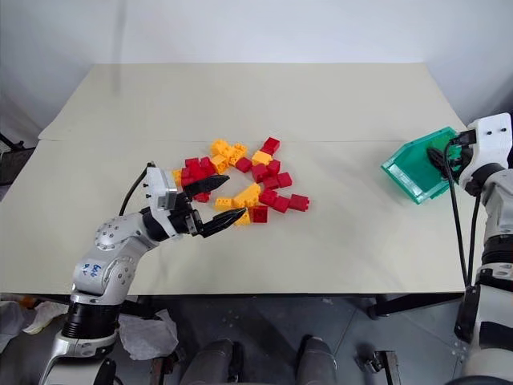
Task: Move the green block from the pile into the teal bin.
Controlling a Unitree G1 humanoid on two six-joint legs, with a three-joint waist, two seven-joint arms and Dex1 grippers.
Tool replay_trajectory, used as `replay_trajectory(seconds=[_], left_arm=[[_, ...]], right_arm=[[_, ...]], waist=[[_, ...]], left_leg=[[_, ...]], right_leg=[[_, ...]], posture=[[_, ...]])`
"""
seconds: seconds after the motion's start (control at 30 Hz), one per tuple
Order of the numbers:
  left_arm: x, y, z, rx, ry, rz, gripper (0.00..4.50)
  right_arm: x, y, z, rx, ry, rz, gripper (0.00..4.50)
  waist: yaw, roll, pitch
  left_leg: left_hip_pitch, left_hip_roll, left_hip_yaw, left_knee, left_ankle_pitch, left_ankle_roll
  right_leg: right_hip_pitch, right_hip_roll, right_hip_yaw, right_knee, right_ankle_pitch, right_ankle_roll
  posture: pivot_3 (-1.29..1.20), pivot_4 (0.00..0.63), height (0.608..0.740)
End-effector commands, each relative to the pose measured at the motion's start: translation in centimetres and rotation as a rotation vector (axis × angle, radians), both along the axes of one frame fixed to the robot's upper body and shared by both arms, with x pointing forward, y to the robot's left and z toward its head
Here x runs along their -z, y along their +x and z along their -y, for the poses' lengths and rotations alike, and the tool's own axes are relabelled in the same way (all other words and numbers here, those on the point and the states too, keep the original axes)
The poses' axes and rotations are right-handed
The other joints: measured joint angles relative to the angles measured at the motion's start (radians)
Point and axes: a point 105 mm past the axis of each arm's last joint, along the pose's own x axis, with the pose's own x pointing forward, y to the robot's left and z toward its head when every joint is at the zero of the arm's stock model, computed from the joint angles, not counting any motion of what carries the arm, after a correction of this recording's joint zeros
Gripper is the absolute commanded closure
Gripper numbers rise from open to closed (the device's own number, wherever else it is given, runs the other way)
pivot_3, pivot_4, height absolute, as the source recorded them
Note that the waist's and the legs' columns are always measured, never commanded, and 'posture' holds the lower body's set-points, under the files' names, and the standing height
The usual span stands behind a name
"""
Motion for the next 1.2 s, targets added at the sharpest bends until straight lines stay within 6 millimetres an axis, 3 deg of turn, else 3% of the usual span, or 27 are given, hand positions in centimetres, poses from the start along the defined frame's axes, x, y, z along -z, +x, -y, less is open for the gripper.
replay_trajectory(seconds=[0.03,0.1,0.23,0.33,0.47,0.57,0.73,0.87,0.97,1.03,1.2], left_arm=[[-0.6,-0.4,-0.9,-0.010,0.000,0.042,0.00],[-0.5,-0.4,-1.5,-0.018,0.014,0.046,0.00],[0.2,0.0,-4.8,-0.092,0.086,0.052,0.00],[0.5,0.0,-6.2,-0.108,0.111,0.045,0.00],[0.6,0.0,-6.6,-0.106,0.118,0.046,0.00],[0.6,-0.3,-6.7,-0.095,0.124,0.054,0.00],[1.6,-1.1,-8.2,-0.110,0.215,0.061,0.00],[2.7,-1.9,-10.0,-0.140,0.280,0.032,0.00],[3.5,-2.1,-11.2,-0.193,0.314,0.023,0.00],[3.8,-2.3,-11.6,-0.216,0.318,0.034,0.00],[4.4,-3.0,-11.6,-0.212,0.316,0.030,0.00]], right_arm=[[-2.1,-0.2,0.3,-0.012,-0.038,0.072,0.03],[-2.4,-0.3,0.0,-0.040,-0.051,0.086,0.03],[-2.8,-1.0,-1.3,-0.169,-0.085,0.104,0.03],[-1.8,-1.3,-0.3,-0.129,-0.143,0.035,0.03],[-1.6,-1.2,0.3,-0.086,-0.138,0.034,0.03],[-2.8,-1.5,-2.2,-0.245,-0.125,0.126,0.03],[-2.8,-5.3,-7.5,-0.647,-0.112,0.186,0.03],[-0.9,-9.0,-11.9,-0.898,-0.116,0.160,0.03],[1.9,-12.0,-14.8,-1.065,-0.106,0.077,0.03],[4.2,-13.6,-15.8,-1.130,-0.117,-0.009,0.03],[5.9,-14.0,-15.8,-1.096,-0.113,0.010,0.03]], waist=[[0.000,0.000,0.000],[0.000,0.000,0.000],[-0.001,0.001,0.001],[-0.002,0.002,0.001],[0.002,0.003,0.002],[-0.001,0.004,0.002],[0.000,0.004,0.002],[0.003,0.004,0.002],[0.006,0.004,0.002],[0.016,0.004,0.002],[0.017,0.004,0.002]], left_leg=[[0.000,0.000,0.000,0.000,0.000,0.000],[0.000,0.000,0.000,0.000,0.000,0.000],[0.000,0.000,0.000,0.000,0.000,0.000],[0.000,0.000,0.000,-0.001,0.000,0.000],[0.000,0.000,0.000,0.000,0.000,0.000],[0.000,0.000,0.000,0.000,0.000,0.000],[0.001,0.001,0.000,-0.004,0.000,0.000],[0.002,0.001,0.000,-0.005,0.000,0.000],[0.002,0.001,-0.001,-0.005,0.000,-0.001],[0.002,0.000,-0.001,-0.004,-0.001,0.000],[0.002,0.000,0.000,-0.002,-0.001,0.000]], right_leg=[[0.000,0.000,0.000,0.000,0.000,0.000],[0.000,0.000,0.000,0.000,0.000,0.000],[0.000,0.000,0.000,0.000,0.000,0.000],[0.000,0.000,0.000,0.000,0.000,0.000],[0.000,0.000,0.000,0.000,0.000,0.000],[0.000,0.000,0.000,0.000,0.000,0.000],[0.000,0.001,-0.001,0.000,0.000,0.000],[0.000,0.000,-0.001,0.000,0.000,0.000],[0.000,0.001,-0.001,0.000,0.000,0.000],[0.000,0.000,-0.001,0.000,0.000,0.000],[0.000,0.000,0.000,0.000,0.000,0.000]], posture=[[0.00,0.150,0.740],[0.00,0.150,0.740],[0.00,0.150,0.740],[0.00,0.150,0.740],[0.00,0.150,0.740],[0.00,0.150,0.740],[0.00,0.150,0.740],[0.00,0.150,0.740],[0.00,0.150,0.740],[0.00,0.150,0.740],[0.00,0.150,0.740]])
